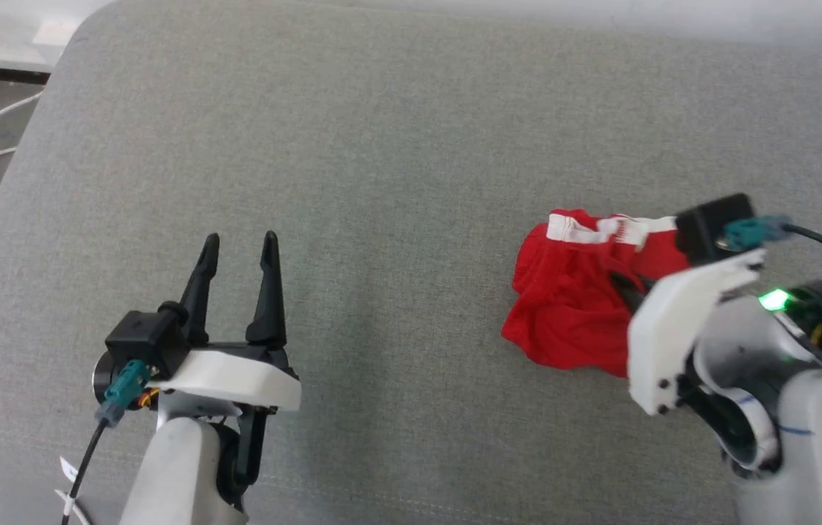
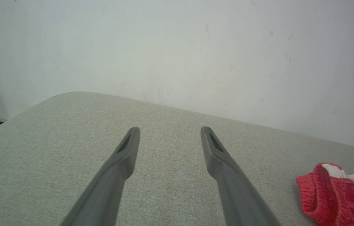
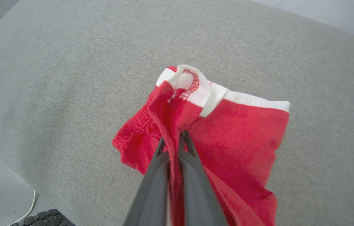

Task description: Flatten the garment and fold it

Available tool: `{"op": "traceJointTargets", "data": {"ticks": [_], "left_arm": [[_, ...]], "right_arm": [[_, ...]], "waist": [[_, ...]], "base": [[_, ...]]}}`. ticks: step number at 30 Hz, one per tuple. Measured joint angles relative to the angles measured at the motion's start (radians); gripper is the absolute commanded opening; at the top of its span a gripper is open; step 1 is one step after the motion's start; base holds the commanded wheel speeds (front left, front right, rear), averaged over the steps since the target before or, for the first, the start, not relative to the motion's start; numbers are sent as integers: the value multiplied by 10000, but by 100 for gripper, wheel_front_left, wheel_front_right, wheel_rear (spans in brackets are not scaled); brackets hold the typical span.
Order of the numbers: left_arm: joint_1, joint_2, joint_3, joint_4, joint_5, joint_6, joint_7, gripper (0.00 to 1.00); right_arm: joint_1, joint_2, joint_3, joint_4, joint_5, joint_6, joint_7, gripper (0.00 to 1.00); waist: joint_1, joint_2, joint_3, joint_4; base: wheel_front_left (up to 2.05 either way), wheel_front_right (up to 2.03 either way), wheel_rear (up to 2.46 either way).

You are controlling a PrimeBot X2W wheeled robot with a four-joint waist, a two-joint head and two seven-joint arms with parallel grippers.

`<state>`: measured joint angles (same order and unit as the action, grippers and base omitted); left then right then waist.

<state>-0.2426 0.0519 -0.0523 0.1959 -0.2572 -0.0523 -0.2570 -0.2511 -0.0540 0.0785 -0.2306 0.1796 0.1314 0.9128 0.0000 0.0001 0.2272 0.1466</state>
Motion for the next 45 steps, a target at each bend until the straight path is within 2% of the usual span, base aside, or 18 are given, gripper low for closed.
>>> {"op": "traceJointTargets", "data": {"ticks": [10,13,14,15,16,19,24,30,34,37,40,45], "left_arm": [[-110,-2,-184,21,-186,15,2,100],[-121,-2,-217,31,-261,17,0,100],[-122,0,-228,40,-265,17,0,100],[-123,-2,-238,48,-272,19,0,100],[-123,-2,-238,54,-280,19,0,100],[-122,0,-203,56,-280,54,0,100],[-117,-4,-81,104,-244,88,2,100],[-92,-2,171,111,-92,10,2,100],[13,-4,265,81,13,8,0,100],[81,-4,320,54,40,4,0,100],[157,-4,370,44,109,-12,0,100],[163,-6,407,40,128,-82,0,100]], "right_arm": [[-1933,19,1526,3405,-121,0,-1515,0],[-2265,25,1699,4257,-58,0,-1919,0],[-2320,19,1714,4466,90,0,-2098,44],[-2359,10,1772,4631,359,0,-2230,44],[-2363,8,1835,4750,652,0,-2328,100],[-2373,40,2142,4729,968,2,-2999,100],[-2375,40,2050,4080,1198,0,-4951,100],[-1640,58,840,3076,1198,0,-7440,100],[-830,52,-290,3196,903,0,-8625,100],[-328,23,-869,3634,915,0,-9024,100],[-88,15,-1007,4144,1055,0,-9079,100],[-35,12,-819,4997,1845,0,-8479,100]], "waist": [[1,0,351,352],[1,0,419,453],[1,0,430,483],[1,0,435,510],[1,0,429,524],[0,0,390,462],[1,0,245,209],[-1,0,-53,-176],[-1,0,-253,-493],[-2,0,-401,-694],[-1,0,-496,-881],[-2,0,-530,-1039]], "base": [[0,0,0],[0,0,0],[0,0,0],[0,0,0],[0,0,0],[0,0,0],[0,0,0],[0,0,0],[0,0,0],[0,0,0],[0,0,0],[0,0,0]]}}
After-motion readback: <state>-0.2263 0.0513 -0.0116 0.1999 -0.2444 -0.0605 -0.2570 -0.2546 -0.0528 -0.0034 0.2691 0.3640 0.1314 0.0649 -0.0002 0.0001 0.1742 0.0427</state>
